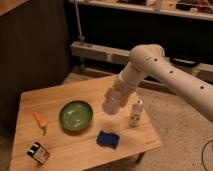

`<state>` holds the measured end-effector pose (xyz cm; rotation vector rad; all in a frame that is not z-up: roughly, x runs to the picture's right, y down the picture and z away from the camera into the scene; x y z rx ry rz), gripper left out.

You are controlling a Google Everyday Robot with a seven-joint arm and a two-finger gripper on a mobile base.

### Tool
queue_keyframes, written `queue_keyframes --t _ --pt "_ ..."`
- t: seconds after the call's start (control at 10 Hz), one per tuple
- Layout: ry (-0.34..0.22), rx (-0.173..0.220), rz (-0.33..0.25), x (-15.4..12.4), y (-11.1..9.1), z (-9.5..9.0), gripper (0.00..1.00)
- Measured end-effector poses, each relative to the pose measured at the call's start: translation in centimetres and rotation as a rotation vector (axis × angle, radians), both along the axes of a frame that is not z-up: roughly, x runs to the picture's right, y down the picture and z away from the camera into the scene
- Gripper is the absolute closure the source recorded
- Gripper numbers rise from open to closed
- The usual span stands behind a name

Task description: Place the ceramic cup over the eraser

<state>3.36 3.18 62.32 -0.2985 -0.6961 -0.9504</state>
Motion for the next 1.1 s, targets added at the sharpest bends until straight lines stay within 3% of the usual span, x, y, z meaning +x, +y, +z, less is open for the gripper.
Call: queue_keyframes --t 0.4,0.6,0.8,1.1 --pt "-0.054 0.135 -0.106 -3.3 -0.6 -10.2 1.0" --pt "-0.08 0.2 -0.177 -6.8 -0.5 -14.5 1.0" --pt "-0.113 0.24 -0.241 -10.8 -0.5 -17.2 1.0" --pt "-0.189 0.276 -0.37 -19.9 -0.8 -18.9 1.0"
